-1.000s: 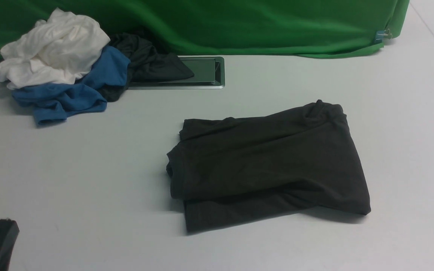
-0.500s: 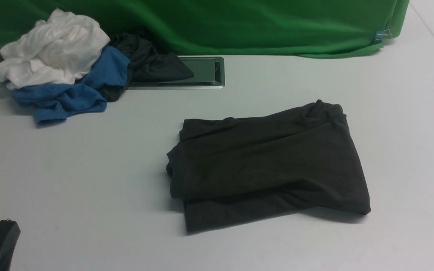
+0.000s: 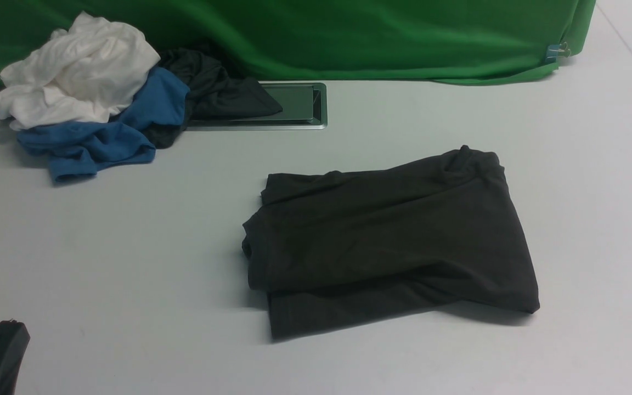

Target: Fold a long-sleeved shirt on a white desktop.

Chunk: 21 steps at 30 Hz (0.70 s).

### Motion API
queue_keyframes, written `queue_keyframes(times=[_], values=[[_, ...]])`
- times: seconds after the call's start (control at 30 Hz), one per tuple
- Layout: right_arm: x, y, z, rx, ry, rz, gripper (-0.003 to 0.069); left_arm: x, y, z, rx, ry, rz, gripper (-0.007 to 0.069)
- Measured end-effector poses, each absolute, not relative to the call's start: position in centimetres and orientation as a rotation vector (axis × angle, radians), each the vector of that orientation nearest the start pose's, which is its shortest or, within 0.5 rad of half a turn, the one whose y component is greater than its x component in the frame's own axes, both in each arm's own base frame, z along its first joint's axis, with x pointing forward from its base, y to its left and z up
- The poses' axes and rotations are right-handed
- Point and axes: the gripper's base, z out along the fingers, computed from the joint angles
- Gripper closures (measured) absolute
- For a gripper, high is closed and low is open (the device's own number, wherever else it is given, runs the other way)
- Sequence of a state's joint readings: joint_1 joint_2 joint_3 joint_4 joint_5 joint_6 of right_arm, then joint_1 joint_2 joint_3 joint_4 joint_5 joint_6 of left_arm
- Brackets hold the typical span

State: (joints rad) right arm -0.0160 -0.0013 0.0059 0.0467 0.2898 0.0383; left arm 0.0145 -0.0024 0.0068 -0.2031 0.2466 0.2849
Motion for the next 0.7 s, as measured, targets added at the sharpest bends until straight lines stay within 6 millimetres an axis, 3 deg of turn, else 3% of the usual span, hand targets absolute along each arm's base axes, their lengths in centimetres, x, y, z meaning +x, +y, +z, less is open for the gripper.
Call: queue_keyframes(times=[0.7], values=[[5.47, 0.03, 18.51, 0.078, 1.776, 0.060, 0.0426, 5.54, -0.37, 18.91, 0.100, 1.727, 0.033, 0.0603]])
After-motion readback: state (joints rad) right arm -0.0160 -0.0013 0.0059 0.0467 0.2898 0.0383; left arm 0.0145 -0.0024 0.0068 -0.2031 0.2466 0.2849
